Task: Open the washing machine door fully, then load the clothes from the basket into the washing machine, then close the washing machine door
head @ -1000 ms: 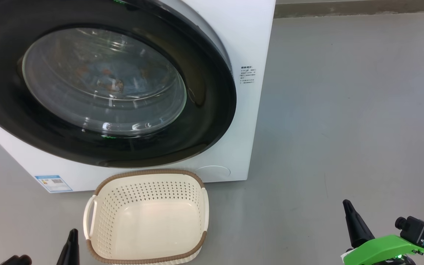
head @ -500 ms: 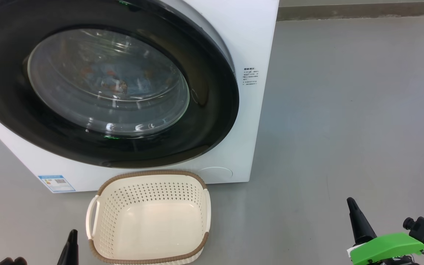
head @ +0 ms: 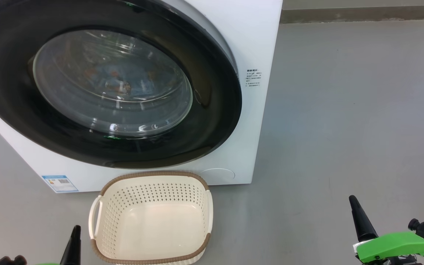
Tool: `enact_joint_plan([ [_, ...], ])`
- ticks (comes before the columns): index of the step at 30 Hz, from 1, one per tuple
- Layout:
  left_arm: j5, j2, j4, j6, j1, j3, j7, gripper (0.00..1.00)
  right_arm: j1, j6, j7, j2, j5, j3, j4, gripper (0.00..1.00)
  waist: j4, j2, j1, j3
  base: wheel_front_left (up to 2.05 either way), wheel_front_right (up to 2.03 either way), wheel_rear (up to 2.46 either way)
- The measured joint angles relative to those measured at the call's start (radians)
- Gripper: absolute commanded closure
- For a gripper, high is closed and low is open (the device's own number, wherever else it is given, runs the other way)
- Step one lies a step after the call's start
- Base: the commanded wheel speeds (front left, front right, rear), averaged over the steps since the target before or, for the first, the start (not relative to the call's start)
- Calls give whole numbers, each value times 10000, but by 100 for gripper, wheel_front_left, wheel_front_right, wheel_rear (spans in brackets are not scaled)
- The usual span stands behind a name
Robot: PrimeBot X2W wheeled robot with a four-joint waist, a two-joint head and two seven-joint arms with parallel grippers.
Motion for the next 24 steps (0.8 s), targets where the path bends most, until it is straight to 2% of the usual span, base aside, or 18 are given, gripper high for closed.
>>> enact_joint_plan([
  [24,-2261,-128,-40,0,-218,261,681,100,0,-46,706,56,2497,-295,-336,100,164,0,0,-132,0,0,0],
])
